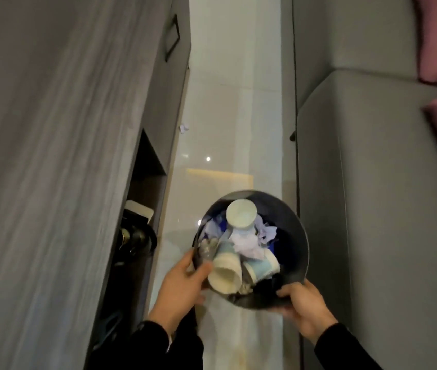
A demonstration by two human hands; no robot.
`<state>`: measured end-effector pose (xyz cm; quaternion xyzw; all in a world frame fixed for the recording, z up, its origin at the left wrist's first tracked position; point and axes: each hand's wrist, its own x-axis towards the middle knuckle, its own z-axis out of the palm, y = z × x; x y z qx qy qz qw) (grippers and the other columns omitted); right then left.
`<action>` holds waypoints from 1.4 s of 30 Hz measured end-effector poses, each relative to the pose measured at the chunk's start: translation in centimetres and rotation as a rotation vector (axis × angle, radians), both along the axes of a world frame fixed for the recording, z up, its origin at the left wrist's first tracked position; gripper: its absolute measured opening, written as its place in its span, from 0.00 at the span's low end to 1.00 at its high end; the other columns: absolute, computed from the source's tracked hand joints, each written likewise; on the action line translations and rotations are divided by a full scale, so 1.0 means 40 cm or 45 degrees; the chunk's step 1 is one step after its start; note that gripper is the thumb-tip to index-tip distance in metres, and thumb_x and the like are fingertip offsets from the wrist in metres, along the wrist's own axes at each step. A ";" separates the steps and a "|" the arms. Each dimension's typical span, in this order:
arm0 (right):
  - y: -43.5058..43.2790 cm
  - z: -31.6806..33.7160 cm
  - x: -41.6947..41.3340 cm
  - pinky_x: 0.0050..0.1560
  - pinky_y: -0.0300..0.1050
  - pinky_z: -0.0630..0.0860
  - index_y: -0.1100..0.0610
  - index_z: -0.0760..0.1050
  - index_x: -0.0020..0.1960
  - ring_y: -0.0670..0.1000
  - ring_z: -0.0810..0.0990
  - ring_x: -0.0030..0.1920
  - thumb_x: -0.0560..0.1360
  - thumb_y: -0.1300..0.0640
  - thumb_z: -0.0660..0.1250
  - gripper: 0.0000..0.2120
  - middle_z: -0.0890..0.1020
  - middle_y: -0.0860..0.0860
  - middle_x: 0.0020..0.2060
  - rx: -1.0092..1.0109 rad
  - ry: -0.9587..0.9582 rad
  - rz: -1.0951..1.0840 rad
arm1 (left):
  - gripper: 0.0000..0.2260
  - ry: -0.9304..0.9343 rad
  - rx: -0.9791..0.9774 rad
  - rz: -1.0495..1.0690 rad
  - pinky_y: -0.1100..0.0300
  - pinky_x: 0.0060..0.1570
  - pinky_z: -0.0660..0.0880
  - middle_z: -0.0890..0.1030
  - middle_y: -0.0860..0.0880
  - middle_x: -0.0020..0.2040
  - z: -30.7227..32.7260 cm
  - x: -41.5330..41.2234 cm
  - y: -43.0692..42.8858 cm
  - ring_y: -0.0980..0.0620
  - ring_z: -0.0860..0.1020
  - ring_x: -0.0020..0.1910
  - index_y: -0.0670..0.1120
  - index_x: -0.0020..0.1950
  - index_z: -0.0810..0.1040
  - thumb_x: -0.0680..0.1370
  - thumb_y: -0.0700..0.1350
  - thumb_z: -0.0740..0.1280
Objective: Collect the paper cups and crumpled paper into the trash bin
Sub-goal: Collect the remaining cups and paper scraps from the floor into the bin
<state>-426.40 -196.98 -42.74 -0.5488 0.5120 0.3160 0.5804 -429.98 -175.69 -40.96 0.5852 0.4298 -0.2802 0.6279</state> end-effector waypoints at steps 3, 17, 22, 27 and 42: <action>0.030 -0.023 0.143 0.22 0.57 0.79 0.63 0.68 0.55 0.65 0.77 0.36 0.71 0.79 0.50 0.20 0.76 0.62 0.41 0.021 -0.047 -0.128 | 0.17 0.040 0.033 -0.103 0.51 0.53 0.76 0.80 0.52 0.57 -0.048 0.115 0.046 0.51 0.80 0.50 0.58 0.64 0.72 0.76 0.58 0.63; 0.041 -0.267 0.656 0.22 0.48 0.80 0.64 0.64 0.68 0.65 0.79 0.42 0.73 0.76 0.51 0.25 0.75 0.66 0.55 0.058 -0.076 -0.221 | 0.18 -0.006 0.728 -1.957 0.49 0.60 0.70 0.70 0.42 0.65 -0.457 0.465 0.023 0.41 0.68 0.63 0.47 0.67 0.70 0.76 0.45 0.59; 0.045 -0.389 0.703 0.37 0.61 0.82 0.64 0.68 0.65 0.57 0.83 0.34 0.72 0.77 0.53 0.24 0.79 0.60 0.44 0.063 -0.083 -0.220 | 0.21 0.129 0.659 -2.061 0.47 0.63 0.69 0.62 0.42 0.71 -0.718 0.526 0.005 0.39 0.66 0.66 0.50 0.71 0.64 0.78 0.47 0.57; 0.037 -0.446 0.698 0.32 0.53 0.82 0.60 0.73 0.58 0.62 0.80 0.49 0.73 0.76 0.55 0.20 0.80 0.61 0.51 0.034 -0.033 -0.129 | 0.24 0.224 0.616 -1.970 0.49 0.64 0.68 0.56 0.41 0.73 -0.832 0.531 -0.004 0.39 0.62 0.68 0.50 0.73 0.59 0.77 0.43 0.58; 0.124 -0.368 0.722 0.26 0.51 0.81 0.65 0.67 0.65 0.61 0.79 0.42 0.73 0.77 0.53 0.23 0.78 0.66 0.55 -0.027 0.023 -0.174 | 0.17 -0.708 1.090 -0.218 0.53 0.51 0.77 0.75 0.42 0.61 -0.448 0.699 0.108 0.46 0.79 0.52 0.43 0.63 0.75 0.75 0.44 0.62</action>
